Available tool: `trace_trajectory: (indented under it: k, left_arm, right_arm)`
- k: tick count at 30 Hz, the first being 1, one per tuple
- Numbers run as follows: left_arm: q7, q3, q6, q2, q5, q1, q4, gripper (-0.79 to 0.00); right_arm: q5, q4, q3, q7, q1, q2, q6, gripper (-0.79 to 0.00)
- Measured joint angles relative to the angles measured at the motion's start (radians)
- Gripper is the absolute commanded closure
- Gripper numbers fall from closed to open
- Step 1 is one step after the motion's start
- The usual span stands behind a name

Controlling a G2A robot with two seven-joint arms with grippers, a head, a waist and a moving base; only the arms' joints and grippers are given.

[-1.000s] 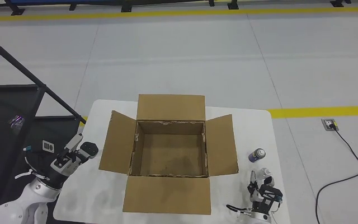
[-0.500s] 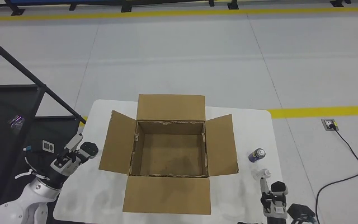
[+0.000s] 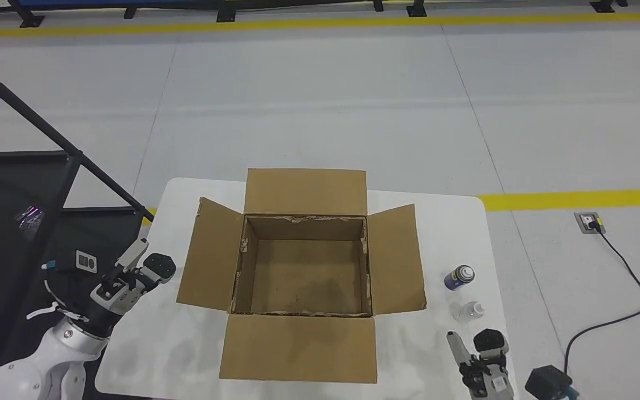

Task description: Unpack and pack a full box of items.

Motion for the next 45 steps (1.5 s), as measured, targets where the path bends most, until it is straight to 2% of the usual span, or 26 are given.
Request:
trace_trajectory:
  k: [3, 6, 11, 15, 24, 32, 45]
  left_arm:
    - [0.006, 0.006, 0.002, 0.000, 0.008, 0.004, -0.002, -0.785]
    - [0.005, 0.013, 0.003, 0.001, 0.024, 0.006, -0.003, -0.785]
    - [-0.006, 0.007, -0.010, 0.003, 0.021, 0.008, 0.008, -0.785]
    - [-0.007, -0.014, -0.026, 0.003, -0.003, 0.024, 0.021, -0.785]
    - [0.001, -0.047, -0.042, 0.003, -0.026, 0.061, 0.015, -0.785]
    - [0.006, -0.056, -0.043, 0.003, -0.030, 0.070, 0.008, -0.785]
    - [0.019, -0.061, -0.053, 0.003, -0.037, 0.085, 0.000, -0.785]
  right_arm:
    - [0.000, -0.001, -0.014, 0.020, 0.003, 0.002, -0.010, -0.785]
    - [0.036, -0.005, -0.053, 0.104, 0.027, 0.006, -0.061, -0.785]
    - [0.126, 0.015, -0.090, 0.305, 0.115, 0.016, -0.121, -0.785]
    - [0.135, 0.047, -0.104, 0.442, 0.197, 0.024, -0.117, -0.785]
    - [-0.090, 0.154, -0.231, 0.362, 0.307, 0.020, -0.019, -0.785]
    - [-0.141, 0.267, -0.301, 0.281, 0.397, 0.014, 0.049, -0.785]
    - [-0.134, 0.337, -0.369, 0.275, 0.472, 0.011, 0.061, -0.785]
